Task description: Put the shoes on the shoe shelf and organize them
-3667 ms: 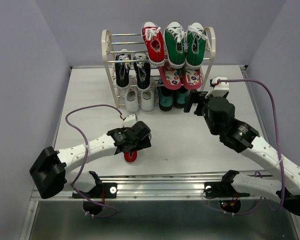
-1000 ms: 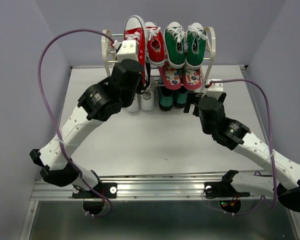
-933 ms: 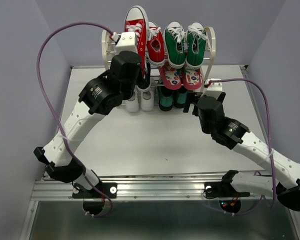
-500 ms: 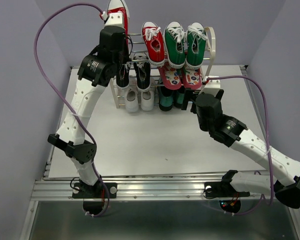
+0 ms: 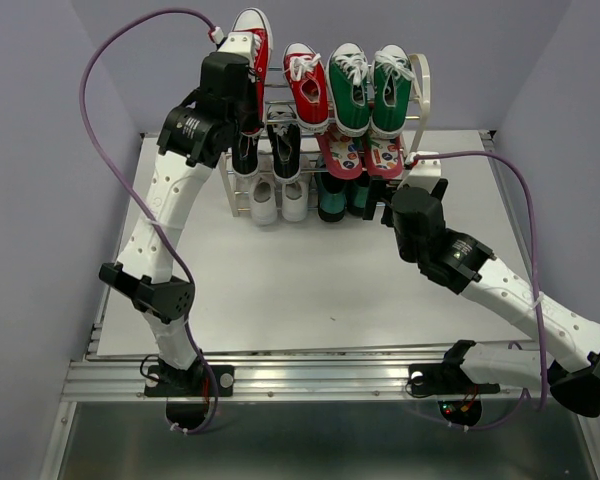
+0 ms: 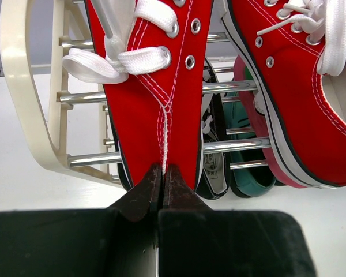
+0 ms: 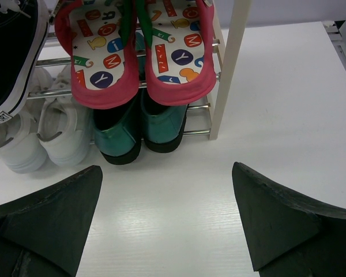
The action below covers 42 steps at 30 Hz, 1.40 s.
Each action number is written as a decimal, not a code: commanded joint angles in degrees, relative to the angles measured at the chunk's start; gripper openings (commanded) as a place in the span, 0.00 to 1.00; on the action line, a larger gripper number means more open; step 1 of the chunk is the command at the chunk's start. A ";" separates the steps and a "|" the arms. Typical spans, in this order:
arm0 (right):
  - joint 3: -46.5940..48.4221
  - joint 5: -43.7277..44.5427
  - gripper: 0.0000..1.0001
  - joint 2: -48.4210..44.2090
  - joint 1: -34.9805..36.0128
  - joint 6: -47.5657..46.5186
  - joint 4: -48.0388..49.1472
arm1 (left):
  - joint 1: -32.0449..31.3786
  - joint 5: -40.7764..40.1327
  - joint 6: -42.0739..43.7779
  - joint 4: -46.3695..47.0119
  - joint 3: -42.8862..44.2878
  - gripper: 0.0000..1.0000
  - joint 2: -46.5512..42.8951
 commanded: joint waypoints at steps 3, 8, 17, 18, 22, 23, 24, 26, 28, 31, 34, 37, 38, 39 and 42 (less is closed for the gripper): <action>1.25 1.03 1.00 -1.34 -0.34 0.12 2.44 | 1.78 -1.28 -0.30 5.20 3.73 0.00 0.64; 1.16 1.38 1.00 -1.61 -0.34 -0.06 2.44 | 2.22 -1.72 -1.44 5.64 4.08 0.33 1.16; 0.90 1.21 1.00 -2.05 -0.34 0.03 2.44 | 2.31 -0.76 -1.62 6.26 3.11 0.49 0.81; 0.90 1.12 1.00 -2.05 -0.34 -0.06 2.44 | 2.22 -0.76 -1.79 6.34 3.03 0.53 0.73; 0.72 0.86 1.00 -2.58 -0.34 -0.06 2.35 | 2.22 0.30 -2.67 7.13 1.88 0.71 -0.77; 0.55 0.77 1.00 -2.84 -0.34 -0.06 2.44 | 2.22 0.91 -2.93 8.01 1.45 0.75 -1.90; 0.46 0.68 1.00 -3.01 -0.34 0.12 2.44 | 2.31 1.61 -2.94 8.62 0.75 0.76 -2.61; 0.20 0.42 1.00 -3.54 -0.34 0.29 2.35 | 2.31 3.72 -3.11 10.38 -1.71 0.91 -5.16; -0.15 -0.11 1.00 -3.89 -0.34 0.30 2.44 | 2.22 5.56 -3.55 11.79 -4.78 0.99 -6.91; -0.33 -0.64 1.00 -4.42 -0.34 0.38 2.18 | 2.22 6.36 -4.25 13.55 -8.38 0.99 -10.08; 0.28 -1.33 1.00 -4.86 -0.34 0.21 2.17 | 1.87 6.54 -4.61 14.87 -12.52 0.99 -12.99; 2.21 -7.30 1.00 -3.64 -0.34 -2.33 2.17 | 1.87 4.87 -4.96 16.62 -17.44 0.99 -16.23; 3.78 -10.45 1.00 -2.41 -0.34 -3.56 2.17 | 1.87 4.43 -4.96 17.93 -18.85 0.99 -17.72; 4.58 -11.96 1.00 -1.88 -0.34 -4.09 2.26 | 1.78 4.08 -4.96 18.47 -19.99 0.99 -18.43; 8.01 -18.02 1.00 0.49 -0.34 -6.90 4.19 | 1.78 2.85 -4.87 19.53 -22.72 0.99 -19.49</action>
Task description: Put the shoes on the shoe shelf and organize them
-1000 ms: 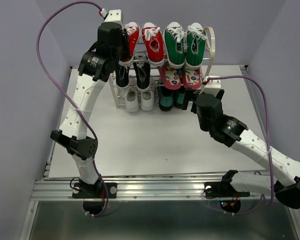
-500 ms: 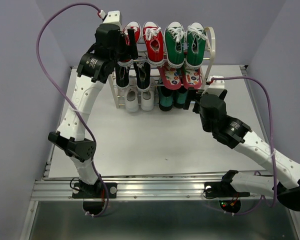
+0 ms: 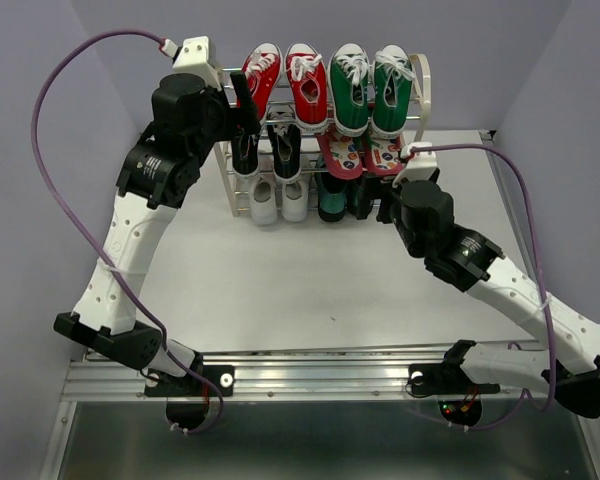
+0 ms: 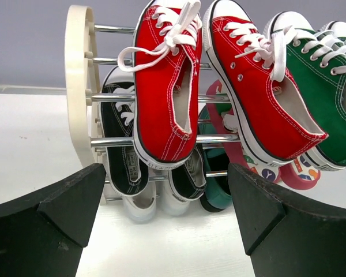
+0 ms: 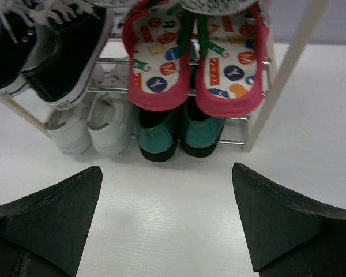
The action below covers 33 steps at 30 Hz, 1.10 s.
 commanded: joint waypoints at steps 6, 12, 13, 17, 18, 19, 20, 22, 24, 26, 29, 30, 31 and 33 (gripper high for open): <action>20.84 -22.91 1.00 12.16 -0.29 -7.05 3.14 | -0.10 -1.83 0.14 6.27 -2.67 0.99 0.73; 33.50 -17.57 1.00 25.17 -0.29 -10.83 2.09 | -0.01 -1.66 0.23 5.57 0.76 0.89 5.66; 35.08 -15.99 1.00 26.67 -0.29 -10.92 2.00 | -0.01 -1.39 0.14 5.65 1.20 0.87 6.10; 42.29 -9.66 1.00 32.04 -0.29 -11.19 0.95 | 0.16 -0.69 -0.13 6.27 1.29 0.71 7.77; 42.92 -6.95 1.00 33.35 -0.29 -11.27 0.86 | 0.16 -0.43 -0.21 6.27 1.29 0.70 8.03; 43.36 -5.88 1.00 33.80 -0.29 -11.28 0.77 | 0.08 -0.16 -0.30 6.36 1.38 0.68 8.47; 43.97 -5.00 1.00 34.32 -0.29 -11.19 0.86 | 0.16 -0.07 -0.74 6.36 1.38 0.61 8.65; 44.76 -4.46 1.00 35.73 -0.29 -11.45 1.03 | 0.07 0.36 -1.00 6.36 1.55 0.56 9.00; 45.90 -4.46 1.00 36.78 -0.29 -11.54 1.12 | 0.07 0.72 -1.70 6.62 1.64 0.50 8.83; 46.70 -4.38 1.00 38.10 -0.29 -11.63 1.47 | 0.16 0.98 -2.32 7.49 1.29 0.46 8.30; 47.58 -4.02 1.00 39.68 -0.29 -12.50 2.78 | 0.07 2.03 -2.94 9.07 0.33 0.45 7.51; 47.93 -3.94 1.00 40.13 -0.29 -13.03 3.05 | 0.16 2.04 -3.03 9.26 0.15 0.45 7.25; 48.63 -3.76 1.00 40.91 -0.29 -13.12 3.23 | 0.08 2.04 -3.46 9.52 0.06 0.45 7.33; 49.51 -4.02 0.93 41.71 -0.29 -13.21 3.32 | 0.16 2.04 -3.55 9.61 0.15 0.45 7.33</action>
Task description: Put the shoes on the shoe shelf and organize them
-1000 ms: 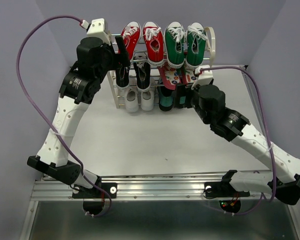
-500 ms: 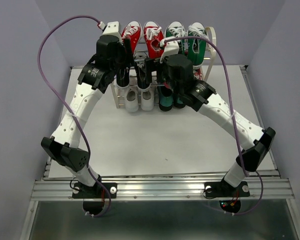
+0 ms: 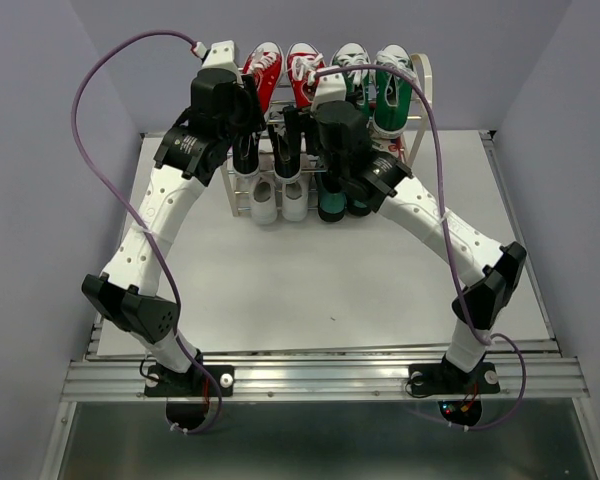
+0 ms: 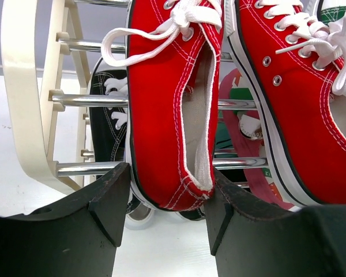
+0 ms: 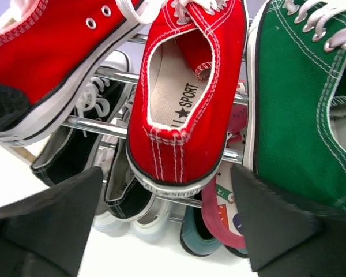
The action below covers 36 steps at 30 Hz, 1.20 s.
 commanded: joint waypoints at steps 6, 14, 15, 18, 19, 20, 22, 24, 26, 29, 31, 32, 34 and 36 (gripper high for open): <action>4.49 -0.67 0.50 2.51 -0.29 -0.95 3.71 | -0.23 3.63 -2.58 6.31 0.98 0.44 -1.37; 3.53 -7.87 0.35 0.84 -0.29 -0.07 4.86 | -0.23 4.87 -3.37 7.89 0.19 0.44 -1.81; 3.53 -8.66 0.33 0.84 -0.29 0.20 4.94 | -0.23 5.04 -3.72 8.07 0.01 0.44 -1.89; 3.44 -11.30 0.33 0.84 -0.29 0.64 4.86 | -0.23 5.92 -4.07 8.86 -0.43 0.45 -1.81; 3.44 -11.74 0.32 0.92 -0.29 0.90 5.03 | -0.23 6.18 -4.16 9.03 -0.51 0.45 -1.72; 3.53 -13.05 0.31 1.01 -0.29 0.99 5.38 | -0.23 6.53 -4.42 9.30 -0.52 0.45 -1.63; 3.61 -14.11 0.31 1.10 -0.29 1.08 5.65 | -0.23 6.97 -4.42 9.04 -0.17 0.45 -1.37; 3.53 -15.52 0.31 1.01 -0.29 1.16 5.65 | -0.23 7.24 -4.51 8.95 -0.16 0.46 -1.37; 3.18 -17.54 0.32 0.84 -0.29 1.25 6.00 | -0.23 7.33 -4.51 9.04 -0.60 0.51 -1.63; 2.56 -20.61 0.34 0.48 -0.29 1.60 6.44 | -0.32 7.76 -4.60 9.39 -1.48 0.56 -2.24; 1.86 -21.15 0.39 0.05 -0.29 1.87 6.53 | -0.23 8.12 -4.51 9.56 -1.92 0.63 -2.51; 1.34 -20.98 0.41 -0.04 -0.29 1.78 6.70 | -0.32 8.12 -4.42 9.56 -2.10 0.65 -2.60; 0.72 -18.96 0.44 -0.31 -0.29 1.52 6.79 | -0.41 8.21 -4.34 9.65 -2.62 0.67 -3.03; -0.07 -17.20 0.51 -0.75 -0.29 1.25 6.79 | -0.32 8.21 -4.34 9.65 -2.89 0.71 -3.30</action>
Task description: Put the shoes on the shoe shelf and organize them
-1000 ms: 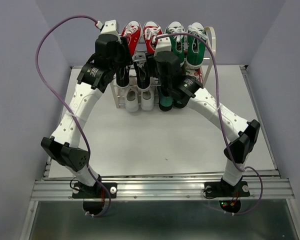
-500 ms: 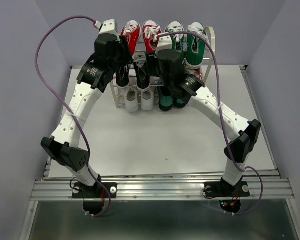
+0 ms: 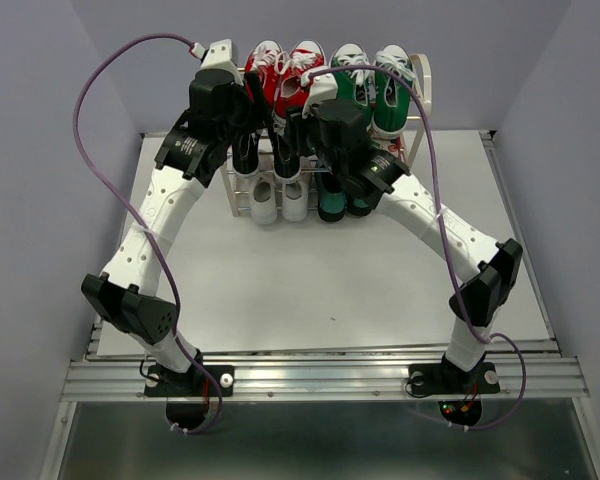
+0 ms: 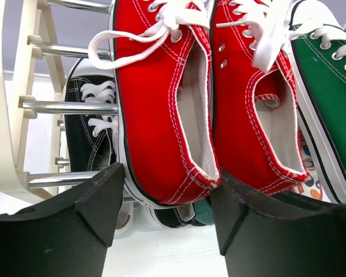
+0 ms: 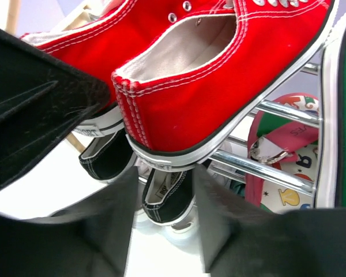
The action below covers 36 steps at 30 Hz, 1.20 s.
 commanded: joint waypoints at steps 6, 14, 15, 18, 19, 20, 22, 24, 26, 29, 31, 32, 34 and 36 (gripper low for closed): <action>-5.03 3.55 0.66 -7.07 0.84 0.42 4.25 | -1.00 5.89 -0.36 6.51 -1.27 0.78 -3.83; -14.08 7.15 1.00 -17.18 0.84 2.09 1.53 | -1.35 8.88 -0.44 7.83 -0.92 0.66 -2.86; -16.35 7.42 1.00 -18.32 0.84 2.27 1.53 | -1.44 8.88 -0.53 7.83 -0.84 0.65 -2.86; -19.62 8.65 1.00 -22.98 0.84 3.41 1.27 | -1.79 8.88 -0.53 8.18 -1.01 0.64 -3.04; -21.37 8.91 1.00 -23.95 0.84 3.50 1.27 | -1.88 8.80 -0.44 8.35 -1.18 0.64 -3.21; -21.82 10.22 1.00 -24.74 0.84 4.20 0.48 | -2.05 8.27 -0.53 8.44 -1.53 0.64 -3.30; -22.78 10.58 1.00 -26.50 0.84 4.90 -0.57 | -1.96 7.83 -0.53 8.09 -1.45 0.70 -3.30; -23.84 11.64 1.00 -28.25 0.84 5.17 -1.63 | -1.96 6.08 -0.44 6.35 -1.27 0.85 -3.83; -26.56 13.74 1.00 -30.45 0.84 5.78 -2.95 | -2.05 2.57 0.08 5.20 -2.67 0.95 -6.10; -32.00 16.64 1.00 -33.79 0.84 9.20 -4.70 | -2.05 -2.00 0.17 4.67 -7.40 0.99 -11.88; -39.20 17.09 1.00 -38.08 0.84 11.58 -5.15 | -2.05 -4.11 -0.70 5.63 -11.62 0.99 -15.94; -41.66 17.26 1.00 -39.50 0.84 13.59 -5.15 | -1.96 -5.60 -1.23 6.24 -16.87 0.99 -20.57; -48.08 17.79 1.00 -42.24 0.84 15.27 -5.24 | -1.96 -6.49 -3.43 8.70 -22.51 0.99 -24.99; -53.52 19.62 1.00 -45.92 0.84 17.64 -5.15 | -2.05 -7.02 -5.44 8.71 -29.70 0.99 -30.34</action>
